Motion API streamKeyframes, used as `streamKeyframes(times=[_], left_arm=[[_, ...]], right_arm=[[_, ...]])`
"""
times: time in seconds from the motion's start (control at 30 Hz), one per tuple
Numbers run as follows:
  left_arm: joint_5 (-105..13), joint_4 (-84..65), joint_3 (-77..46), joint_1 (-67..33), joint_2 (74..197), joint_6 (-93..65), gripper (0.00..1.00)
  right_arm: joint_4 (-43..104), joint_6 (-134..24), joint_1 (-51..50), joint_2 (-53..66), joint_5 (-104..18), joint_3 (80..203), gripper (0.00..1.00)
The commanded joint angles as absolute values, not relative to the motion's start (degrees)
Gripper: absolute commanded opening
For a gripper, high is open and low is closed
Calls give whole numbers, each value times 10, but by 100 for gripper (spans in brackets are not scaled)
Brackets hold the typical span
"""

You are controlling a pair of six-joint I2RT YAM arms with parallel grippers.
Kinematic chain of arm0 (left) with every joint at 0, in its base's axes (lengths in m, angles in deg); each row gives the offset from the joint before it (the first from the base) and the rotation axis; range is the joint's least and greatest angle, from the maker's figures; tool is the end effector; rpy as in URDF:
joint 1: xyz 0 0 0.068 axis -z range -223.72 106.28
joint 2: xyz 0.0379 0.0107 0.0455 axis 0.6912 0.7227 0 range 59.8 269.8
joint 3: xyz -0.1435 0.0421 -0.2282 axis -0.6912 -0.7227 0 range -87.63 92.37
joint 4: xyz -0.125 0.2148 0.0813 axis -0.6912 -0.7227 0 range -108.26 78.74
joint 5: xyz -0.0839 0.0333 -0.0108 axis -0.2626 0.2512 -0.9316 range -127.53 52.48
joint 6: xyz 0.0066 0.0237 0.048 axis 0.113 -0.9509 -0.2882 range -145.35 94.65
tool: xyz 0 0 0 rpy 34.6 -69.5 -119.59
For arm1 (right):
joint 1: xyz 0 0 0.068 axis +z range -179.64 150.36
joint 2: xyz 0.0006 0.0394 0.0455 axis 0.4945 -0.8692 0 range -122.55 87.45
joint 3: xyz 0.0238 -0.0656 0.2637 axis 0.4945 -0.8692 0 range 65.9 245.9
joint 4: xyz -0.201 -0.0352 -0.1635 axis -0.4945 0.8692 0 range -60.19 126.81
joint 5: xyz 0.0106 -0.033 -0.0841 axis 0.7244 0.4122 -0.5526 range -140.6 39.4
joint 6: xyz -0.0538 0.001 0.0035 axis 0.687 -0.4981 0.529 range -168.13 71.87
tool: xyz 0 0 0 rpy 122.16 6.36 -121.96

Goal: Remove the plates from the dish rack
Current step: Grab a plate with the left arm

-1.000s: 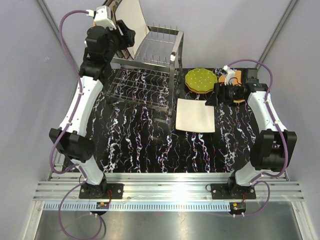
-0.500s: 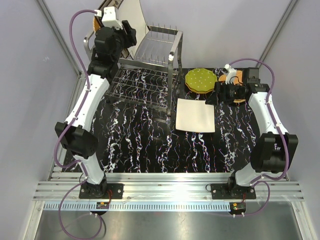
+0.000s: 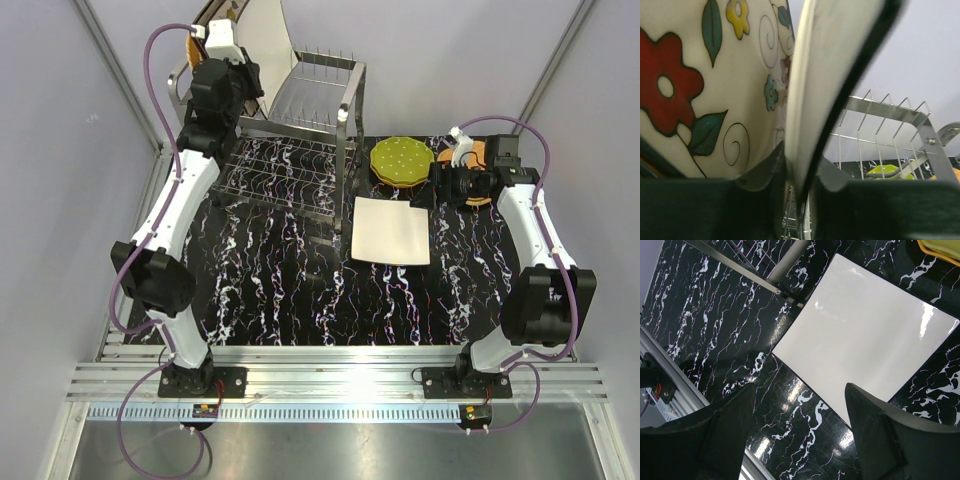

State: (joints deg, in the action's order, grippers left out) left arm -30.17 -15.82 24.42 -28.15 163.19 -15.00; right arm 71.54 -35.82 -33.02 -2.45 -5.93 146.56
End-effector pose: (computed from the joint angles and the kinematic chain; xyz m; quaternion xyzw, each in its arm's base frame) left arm 0.4091 -0.1092 0.4744 -0.0159 0.6814 -0.1213 0.7216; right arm 0.3345 0.0053 0.3201 -0.1944 0.8593 0.3126 0.3550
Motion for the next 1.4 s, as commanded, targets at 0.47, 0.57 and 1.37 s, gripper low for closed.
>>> streamKeyframes(times=[0.47,0.57,1.37], left_arm=[[-322,1,242,-299,1610,-195,0],[-322,14,260,-298,1608,-208,0],[-332,72,321,-295,1585,-220,0]], right_arm=[[699,-365,-328,0,-44,1476,80],[700,-365,-328,-1,-44,1477,79],[699,-369,-328,0,-41,1476,80]])
